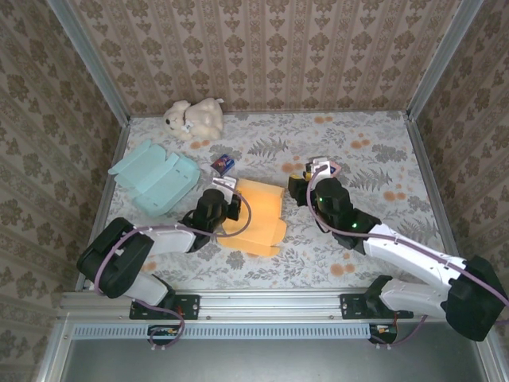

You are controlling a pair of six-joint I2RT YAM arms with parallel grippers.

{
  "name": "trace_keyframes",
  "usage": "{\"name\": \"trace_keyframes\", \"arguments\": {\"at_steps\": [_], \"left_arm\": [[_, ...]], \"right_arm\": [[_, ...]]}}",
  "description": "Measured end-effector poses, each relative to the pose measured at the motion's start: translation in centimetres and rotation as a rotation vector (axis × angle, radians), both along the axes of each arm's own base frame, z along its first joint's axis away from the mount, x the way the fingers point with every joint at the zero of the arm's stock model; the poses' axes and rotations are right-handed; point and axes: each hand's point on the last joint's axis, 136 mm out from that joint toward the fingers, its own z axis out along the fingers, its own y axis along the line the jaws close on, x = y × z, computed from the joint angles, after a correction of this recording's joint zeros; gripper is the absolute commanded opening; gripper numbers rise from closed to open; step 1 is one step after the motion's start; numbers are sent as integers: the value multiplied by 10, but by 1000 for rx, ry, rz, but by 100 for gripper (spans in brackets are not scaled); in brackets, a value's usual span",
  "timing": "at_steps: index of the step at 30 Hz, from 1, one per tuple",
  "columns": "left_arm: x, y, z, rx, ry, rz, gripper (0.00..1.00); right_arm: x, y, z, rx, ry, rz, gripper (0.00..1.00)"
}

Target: Fold the paper box

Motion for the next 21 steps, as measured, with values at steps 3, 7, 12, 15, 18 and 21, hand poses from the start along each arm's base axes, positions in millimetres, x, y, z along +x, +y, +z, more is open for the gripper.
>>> {"name": "trace_keyframes", "arguments": {"at_steps": [3, 7, 12, 15, 18, 21], "left_arm": [[-10, -5, -3, 11, -36, -78, 0], [-16, -11, -8, 22, -61, -162, 0], [-19, -22, -11, 19, -94, -251, 0], [-19, -24, -19, 17, -87, -285, 0], [-16, -26, -24, 8, -89, -300, 0], [-10, -29, -25, -4, -103, -303, 0]], "right_arm": [[4, 8, -20, -24, 49, 29, 42], [5, 23, -59, -68, 144, 87, 42], [3, 41, -88, -66, 218, 165, 41], [2, 50, -99, -51, 246, 200, 41], [1, 57, -113, -46, 279, 223, 41], [3, 61, -112, -28, 273, 235, 41]]}}
